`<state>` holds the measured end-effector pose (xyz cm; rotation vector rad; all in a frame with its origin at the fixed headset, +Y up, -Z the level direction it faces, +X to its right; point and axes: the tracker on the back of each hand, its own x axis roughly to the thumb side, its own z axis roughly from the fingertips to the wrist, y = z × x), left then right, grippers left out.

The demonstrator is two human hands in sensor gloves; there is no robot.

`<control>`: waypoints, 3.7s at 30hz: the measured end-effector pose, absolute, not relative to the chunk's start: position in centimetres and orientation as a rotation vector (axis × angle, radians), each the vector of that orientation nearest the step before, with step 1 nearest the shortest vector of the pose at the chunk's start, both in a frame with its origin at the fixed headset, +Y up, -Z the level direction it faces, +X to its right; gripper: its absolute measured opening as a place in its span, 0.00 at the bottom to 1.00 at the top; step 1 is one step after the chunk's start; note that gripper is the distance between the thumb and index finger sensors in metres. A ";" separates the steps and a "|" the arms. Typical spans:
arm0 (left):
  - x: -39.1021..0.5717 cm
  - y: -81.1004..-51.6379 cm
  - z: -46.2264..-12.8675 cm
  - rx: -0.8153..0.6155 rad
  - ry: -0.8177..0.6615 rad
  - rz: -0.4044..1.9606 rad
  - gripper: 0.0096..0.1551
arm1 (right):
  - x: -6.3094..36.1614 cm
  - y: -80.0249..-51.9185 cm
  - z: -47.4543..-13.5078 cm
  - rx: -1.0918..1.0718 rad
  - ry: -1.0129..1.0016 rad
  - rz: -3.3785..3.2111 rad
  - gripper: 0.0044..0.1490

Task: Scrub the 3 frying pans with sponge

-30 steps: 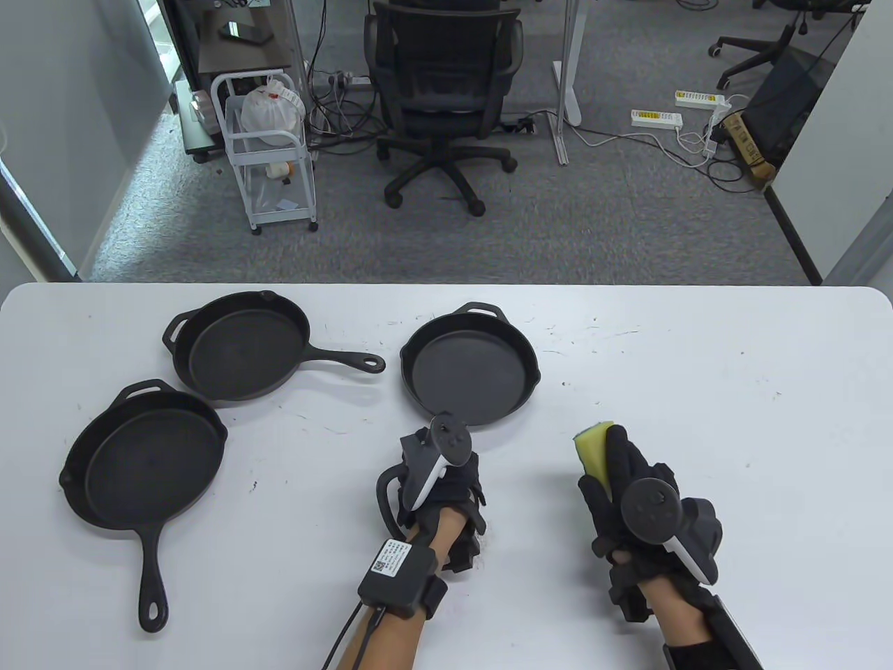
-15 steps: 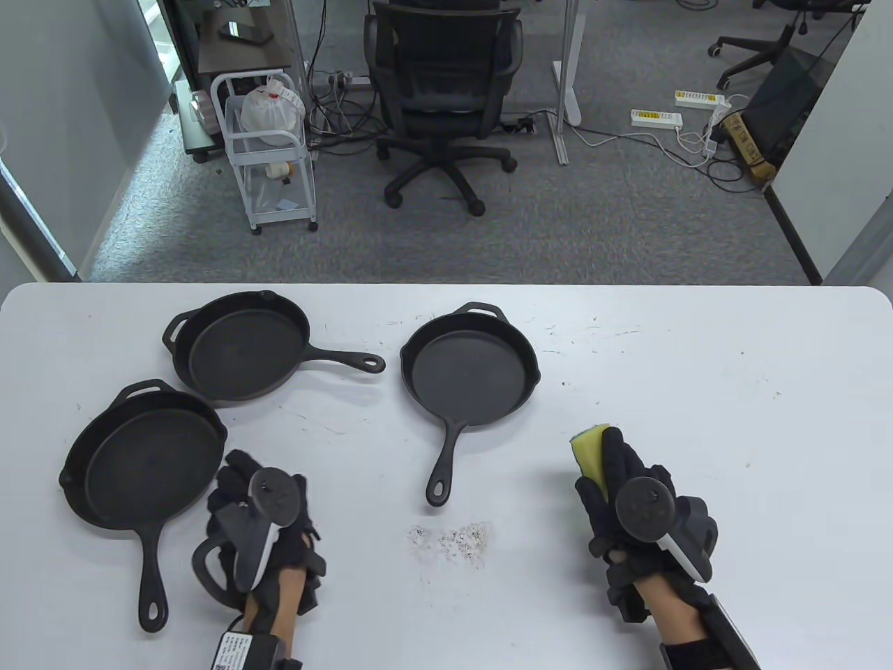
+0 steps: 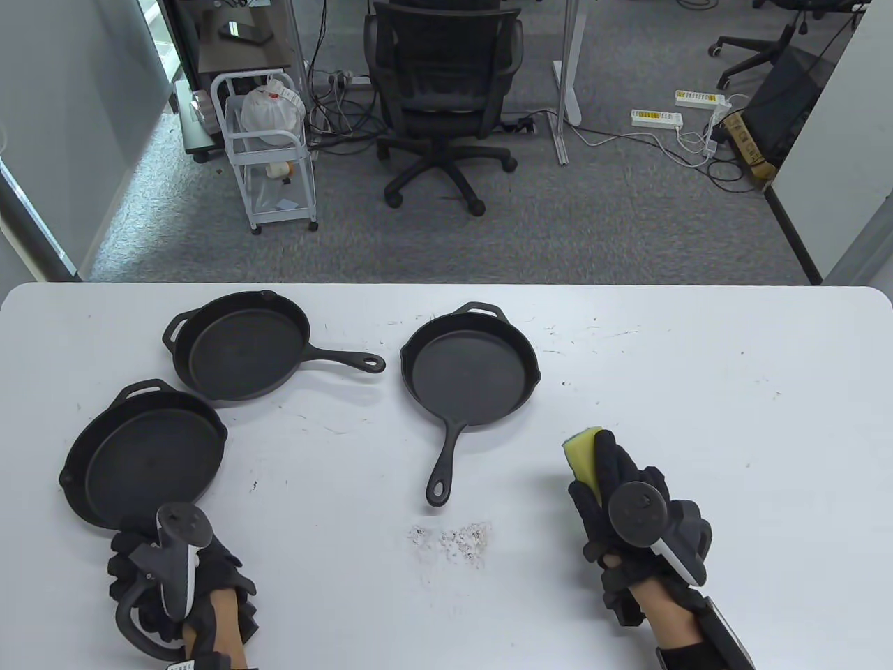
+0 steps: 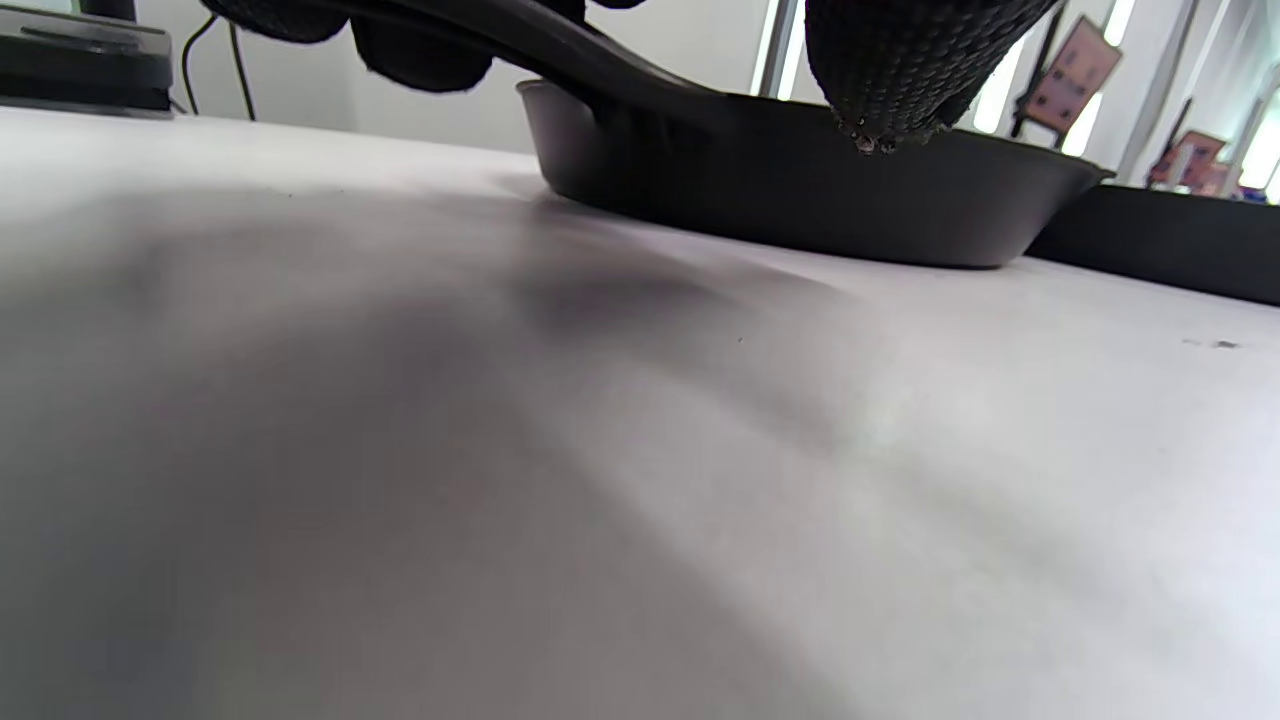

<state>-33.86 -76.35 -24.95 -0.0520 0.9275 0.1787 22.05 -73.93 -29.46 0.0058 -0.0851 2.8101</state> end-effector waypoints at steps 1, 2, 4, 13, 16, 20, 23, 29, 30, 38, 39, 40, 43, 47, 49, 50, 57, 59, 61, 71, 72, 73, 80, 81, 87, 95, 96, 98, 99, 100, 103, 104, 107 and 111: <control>-34.0 -76.6 -25.0 -0.072 0.929 0.198 0.58 | 22.0 -73.9 -29.4 0.006 -0.086 2.811 0.51; -34.1 -76.7 -25.0 -0.085 0.936 0.208 0.58 | 22.1 -73.9 -29.4 0.006 -0.087 2.811 0.51; -34.4 -76.8 -25.1 -0.089 0.950 0.216 0.57 | 22.1 -73.8 -29.4 0.004 -0.089 2.806 0.51; -35.6 -76.9 -25.2 -0.094 1.004 0.239 0.45 | 22.1 -73.9 -29.5 0.011 -0.085 2.802 0.51; -36.2 -76.9 -25.1 -0.081 1.026 0.266 0.42 | 22.1 -74.0 -29.5 0.006 -0.078 2.801 0.51; -36.1 -76.7 -24.9 -0.051 1.031 0.304 0.43 | 22.1 -73.9 -29.5 0.002 -0.073 2.800 0.51; -35.7 -75.9 -24.9 -0.010 1.012 0.297 0.43 | 22.0 -74.0 -29.5 0.005 -0.062 2.805 0.51; -33.9 -72.2 -24.8 0.224 0.907 0.279 0.42 | 21.9 -74.0 -29.5 0.008 -0.055 2.806 0.51; -33.5 -71.5 -25.0 0.263 0.858 0.288 0.42 | 21.9 -74.0 -29.5 0.010 -0.054 2.805 0.51; -29.1 -65.3 -26.5 0.384 0.685 0.226 0.41 | 22.1 -74.0 -29.6 -0.009 -0.045 2.803 0.51; -28.3 -65.1 -26.8 0.383 0.660 0.228 0.41 | 22.2 -74.0 -29.6 -0.010 -0.051 2.799 0.51; -27.7 -65.1 -27.0 0.374 0.640 0.229 0.41 | 22.2 -73.9 -29.6 -0.009 -0.054 2.796 0.51; -25.1 -65.3 -28.0 0.324 0.544 0.212 0.41 | 22.0 -73.8 -29.5 -0.001 -0.061 2.800 0.51; -21.1 -66.7 -29.2 0.231 0.384 0.218 0.40 | 21.7 -73.4 -29.2 0.016 -0.097 2.802 0.51; -19.2 -67.5 -29.6 0.202 0.313 0.174 0.40 | 21.7 -73.2 -29.0 0.019 -0.112 2.796 0.51; -18.4 -67.8 -29.7 0.192 0.286 0.165 0.40 | 21.7 -73.1 -29.0 0.019 -0.115 2.796 0.51; -11.2 -70.1 -29.6 0.147 0.085 0.139 0.40 | 21.5 -72.9 -28.9 0.039 -0.128 2.802 0.51; -9.4 -70.5 -29.1 0.160 0.046 0.115 0.40 | 21.5 -73.0 -28.9 0.040 -0.131 2.800 0.51; -8.2 -70.8 -28.8 0.153 0.002 0.140 0.40 | 21.6 -73.0 -28.9 0.048 -0.126 2.792 0.51; -5.9 -71.2 -27.4 0.155 -0.133 0.135 0.39 | 18.9 -70.8 -27.1 0.244 -0.483 3.053 0.49; -5.9 -71.3 -27.3 0.150 -0.138 0.145 0.39 | 18.6 -70.8 -27.1 0.248 -0.484 3.098 0.48; -5.9 -71.3 -27.3 0.153 -0.143 0.148 0.39 | 18.3 -70.9 -27.0 0.256 -0.484 3.126 0.48; -4.9 -71.3 -26.4 0.168 -0.255 0.157 0.39 | 15.6 -72.0 -27.2 0.451 -0.305 3.221 0.48; -4.6 -71.3 -26.2 0.165 -0.276 0.155 0.39 | 15.1 -72.2 -27.3 0.468 -0.300 3.238 0.48; -3.2 -71.2 -25.1 0.224 -0.373 0.113 0.39 | 15.5 -72.2 -28.2 0.227 -0.426 3.285 0.50; -3.3 -70.5 -24.7 0.342 -0.324 0.041 0.38 | 19.9 -72.2 -29.6 -0.076 -0.345 3.190 0.48; -3.5 -70.4 -24.7 0.352 -0.308 0.045 0.38 | 19.9 -72.3 -29.6 -0.057 -0.325 3.205 0.48; -3.9 -70.1 -24.8 0.377 -0.272 0.024 0.38 | 19.0 -72.4 -29.3 0.026 -0.295 3.250 0.47; -4.1 -70.1 -24.8 0.403 -0.256 -0.007 0.38 | 18.5 -72.4 -29.1 0.069 -0.258 3.271 0.47; -4.2 -70.0 -24.8 0.427 -0.242 -0.039 0.38 | 17.7 -72.4 -28.8 0.176 -0.243 3.268 0.47; -4.4 -70.1 -25.0 0.392 -0.256 0.003 0.38 | 15.1 -72.6 -27.7 0.423 -0.286 3.272 0.47; -4.4 -70.1 -25.0 0.388 -0.269 0.011 0.37 | 14.7 -72.5 -27.5 0.448 -0.313 3.275 0.47; -3.5 -70.0 -24.5 0.394 -0.319 -0.039 0.37 | 13.5 -72.2 -26.9 0.399 -0.547 3.327 0.47; -2.6 -70.1 -23.8 0.425 -0.376 -0.027 0.37 | 15.1 -71.6 -27.8 0.142 -0.658 3.311 0.48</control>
